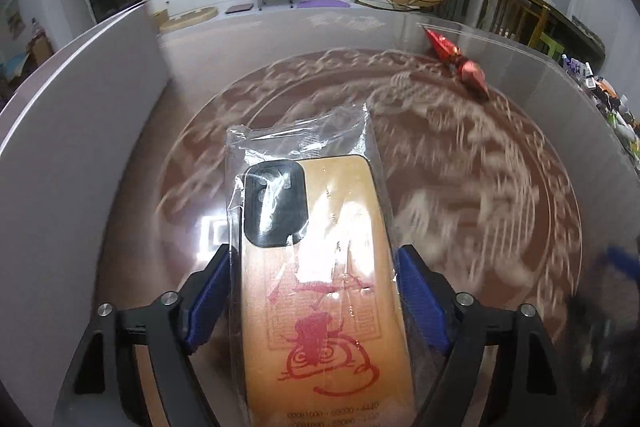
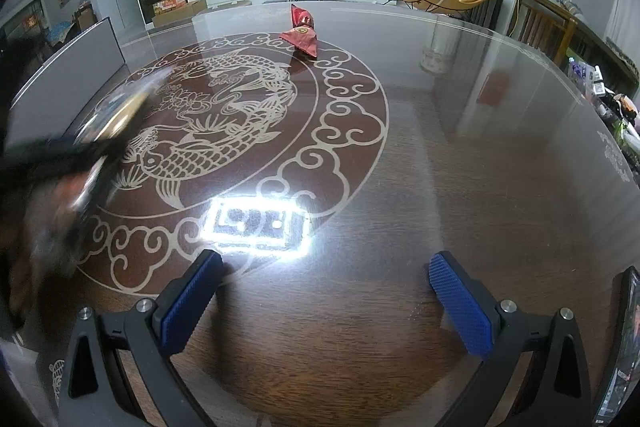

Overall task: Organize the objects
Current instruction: 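Close the left tool on the bagged orange phone case and lift it, then grasp the red snack packet with the right tool while the left tool holds the phone case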

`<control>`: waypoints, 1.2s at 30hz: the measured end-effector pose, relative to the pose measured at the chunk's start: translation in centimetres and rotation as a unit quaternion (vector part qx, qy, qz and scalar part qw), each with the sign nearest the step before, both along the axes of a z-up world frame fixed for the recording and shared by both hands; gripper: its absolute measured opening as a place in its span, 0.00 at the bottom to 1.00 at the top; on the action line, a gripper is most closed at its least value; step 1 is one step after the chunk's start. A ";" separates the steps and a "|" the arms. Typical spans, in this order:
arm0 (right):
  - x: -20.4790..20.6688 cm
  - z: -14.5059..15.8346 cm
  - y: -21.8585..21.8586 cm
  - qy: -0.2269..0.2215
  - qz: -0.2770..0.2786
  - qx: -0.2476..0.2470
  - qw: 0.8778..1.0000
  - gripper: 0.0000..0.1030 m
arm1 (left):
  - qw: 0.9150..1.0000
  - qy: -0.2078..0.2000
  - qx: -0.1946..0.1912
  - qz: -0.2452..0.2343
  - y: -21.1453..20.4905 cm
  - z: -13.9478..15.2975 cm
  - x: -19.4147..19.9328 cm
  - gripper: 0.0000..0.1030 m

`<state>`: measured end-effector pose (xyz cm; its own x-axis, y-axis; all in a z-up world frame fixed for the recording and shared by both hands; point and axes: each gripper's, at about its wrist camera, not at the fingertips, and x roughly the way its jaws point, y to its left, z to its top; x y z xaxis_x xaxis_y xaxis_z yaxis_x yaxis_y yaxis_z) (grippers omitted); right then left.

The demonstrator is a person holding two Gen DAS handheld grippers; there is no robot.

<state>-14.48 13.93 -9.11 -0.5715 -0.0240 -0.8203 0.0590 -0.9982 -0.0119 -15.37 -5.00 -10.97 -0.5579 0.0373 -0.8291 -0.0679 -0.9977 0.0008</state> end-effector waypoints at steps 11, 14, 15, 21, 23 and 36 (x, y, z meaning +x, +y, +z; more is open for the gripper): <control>0.0 0.0 0.0 0.000 0.000 0.000 1.000 1.00 | 1.000 -0.002 0.002 0.012 -1.0 -0.3 1.6 1.00; 0.0 0.0 0.0 0.000 0.000 0.000 1.000 1.00 | 1.000 -0.002 0.002 0.011 -1.0 -0.3 1.6 1.00; 0.0 0.0 0.0 0.000 0.000 0.000 1.000 1.00 | 1.000 -0.002 0.002 0.011 -1.1 -0.3 1.7 1.00; 0.0 0.0 0.0 0.000 0.000 0.000 1.000 1.00 | 1.000 -0.002 0.002 0.011 -1.1 -0.3 1.8 1.00; 0.0 0.0 0.0 0.000 0.000 0.000 1.000 1.00 | 1.000 -0.002 0.002 0.011 -1.1 -0.4 1.6 1.00; 0.0 0.0 0.0 0.000 0.000 0.000 1.000 1.00 | 1.000 -0.002 0.002 0.010 -1.0 -0.4 1.6 1.00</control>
